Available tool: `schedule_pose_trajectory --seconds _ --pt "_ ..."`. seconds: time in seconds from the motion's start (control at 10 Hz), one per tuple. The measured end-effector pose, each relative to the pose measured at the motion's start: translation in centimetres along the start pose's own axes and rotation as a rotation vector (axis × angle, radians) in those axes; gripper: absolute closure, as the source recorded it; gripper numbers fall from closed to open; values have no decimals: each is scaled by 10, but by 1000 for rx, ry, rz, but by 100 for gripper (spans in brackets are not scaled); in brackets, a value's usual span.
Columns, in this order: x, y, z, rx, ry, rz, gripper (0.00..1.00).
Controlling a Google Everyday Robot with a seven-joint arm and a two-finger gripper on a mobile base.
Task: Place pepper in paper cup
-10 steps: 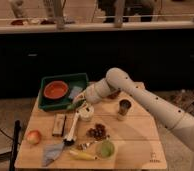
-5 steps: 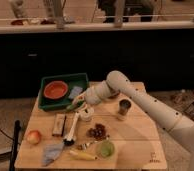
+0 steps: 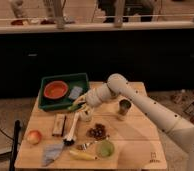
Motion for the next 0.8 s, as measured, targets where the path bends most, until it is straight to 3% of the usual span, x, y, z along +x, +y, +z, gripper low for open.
schedule_pose_trajectory --seconds 0.8 --pt "19 3 -2 27 -21 37 99"
